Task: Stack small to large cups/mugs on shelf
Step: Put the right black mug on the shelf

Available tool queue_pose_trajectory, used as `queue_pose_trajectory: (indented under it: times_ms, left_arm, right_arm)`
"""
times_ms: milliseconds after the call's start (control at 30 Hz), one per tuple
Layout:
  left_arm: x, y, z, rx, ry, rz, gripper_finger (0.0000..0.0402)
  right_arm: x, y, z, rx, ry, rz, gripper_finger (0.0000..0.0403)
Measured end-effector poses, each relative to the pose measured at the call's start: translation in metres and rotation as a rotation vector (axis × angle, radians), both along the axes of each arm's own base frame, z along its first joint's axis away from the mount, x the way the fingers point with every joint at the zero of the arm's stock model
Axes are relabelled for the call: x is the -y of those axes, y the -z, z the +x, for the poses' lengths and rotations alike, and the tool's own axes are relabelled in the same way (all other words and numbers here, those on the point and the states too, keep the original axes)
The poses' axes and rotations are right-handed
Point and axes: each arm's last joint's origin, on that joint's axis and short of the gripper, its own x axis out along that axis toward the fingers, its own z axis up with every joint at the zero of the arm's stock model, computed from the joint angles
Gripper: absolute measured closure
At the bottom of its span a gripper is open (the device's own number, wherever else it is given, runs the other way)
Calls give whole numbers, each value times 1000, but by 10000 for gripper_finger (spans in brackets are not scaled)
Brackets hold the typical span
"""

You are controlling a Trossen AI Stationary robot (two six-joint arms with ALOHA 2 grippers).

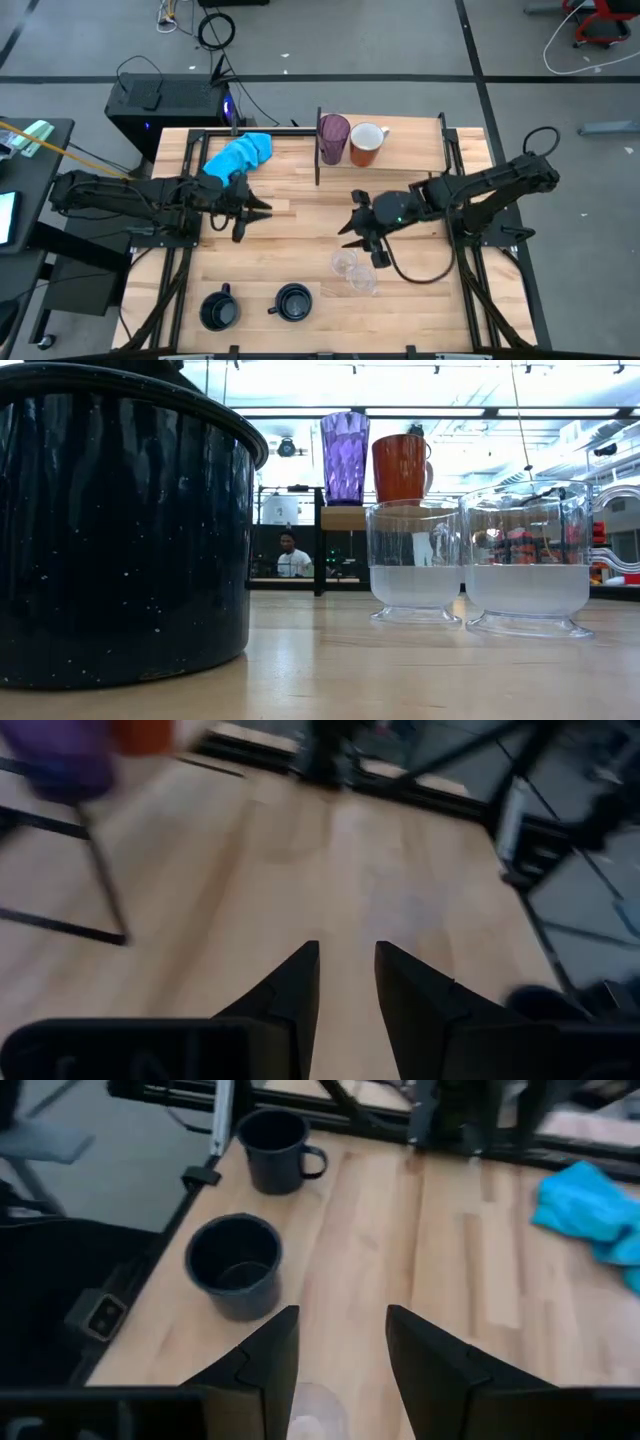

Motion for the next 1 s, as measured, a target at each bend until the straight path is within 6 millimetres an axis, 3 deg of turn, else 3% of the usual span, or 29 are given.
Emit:
queue_pose_trajectory:
  times_ms: [133, 433, 733, 1000]
  left_arm:
    - [14, 4, 4, -32, 44, -59, 300]
    - [57, 25, 15, -203, 103, -259, 317]
    - [125, 37, 30, -514, 89, -327, 318]
    - [182, 33, 49, -775, 3, -143, 318]
  right_arm:
    - [-1, 9, -3, -40, 54, -49, 245]
    - [1, 54, -6, -112, 68, -57, 245]
    - [-2, 52, -14, -113, 82, -131, 245]
    - [-4, 48, -20, -99, 57, -185, 245]
